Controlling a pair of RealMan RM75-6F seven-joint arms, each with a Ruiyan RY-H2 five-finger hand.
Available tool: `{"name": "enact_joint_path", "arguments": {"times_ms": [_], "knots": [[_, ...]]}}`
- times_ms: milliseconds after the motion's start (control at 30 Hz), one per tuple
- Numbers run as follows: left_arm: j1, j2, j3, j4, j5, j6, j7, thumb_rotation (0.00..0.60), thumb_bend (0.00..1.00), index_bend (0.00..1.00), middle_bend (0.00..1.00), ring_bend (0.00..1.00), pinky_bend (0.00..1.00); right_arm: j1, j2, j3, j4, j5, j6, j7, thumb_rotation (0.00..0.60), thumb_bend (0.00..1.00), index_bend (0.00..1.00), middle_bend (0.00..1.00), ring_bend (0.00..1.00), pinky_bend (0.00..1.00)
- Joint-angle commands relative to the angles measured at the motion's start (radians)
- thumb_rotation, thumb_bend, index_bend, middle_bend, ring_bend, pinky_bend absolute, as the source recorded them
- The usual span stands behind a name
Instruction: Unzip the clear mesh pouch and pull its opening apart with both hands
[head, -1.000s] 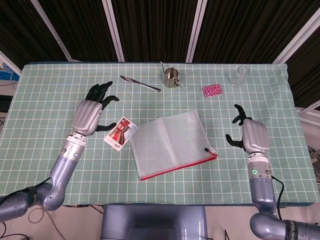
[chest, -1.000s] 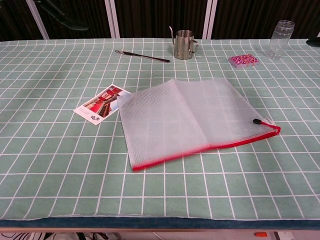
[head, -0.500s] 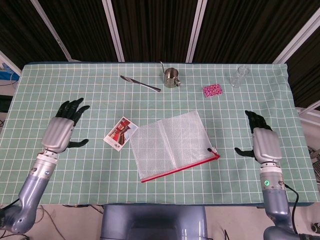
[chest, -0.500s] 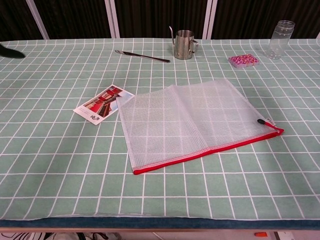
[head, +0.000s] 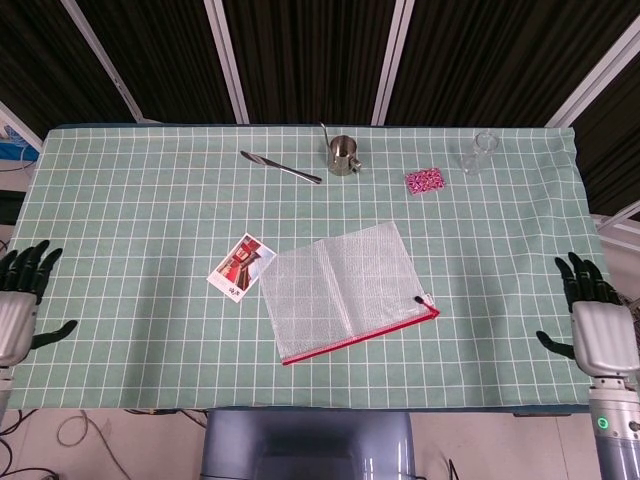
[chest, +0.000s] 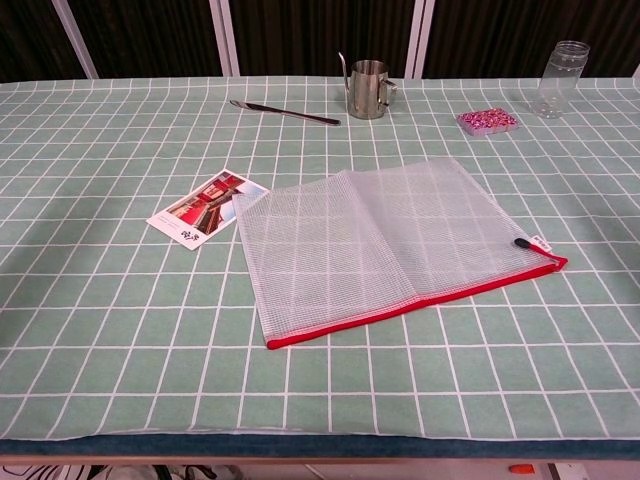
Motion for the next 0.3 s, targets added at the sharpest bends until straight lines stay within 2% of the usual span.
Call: {"name": "enact_joint_path", "arguments": {"times_ms": [33, 300], "knots": [[0.042, -0.016, 0.009, 0.062, 0.005, 0.028, -0.048, 0.6, 0.04, 0.0, 0.0, 0.0, 0.0, -0.054, -0.024, -0.02, 0.094, -0.067, 0.053, 0.077, 0.6, 0.1, 0.0, 0.0, 0.0, 0.22], [0.064, -0.032, -0.028, 0.083, 0.005, 0.045, -0.087, 0.6, 0.04, 0.0, 0.0, 0.0, 0.0, -0.077, -0.045, 0.006, 0.145, -0.092, 0.069, 0.135, 0.6, 0.09, 0.0, 0.0, 0.0, 0.22]]}}
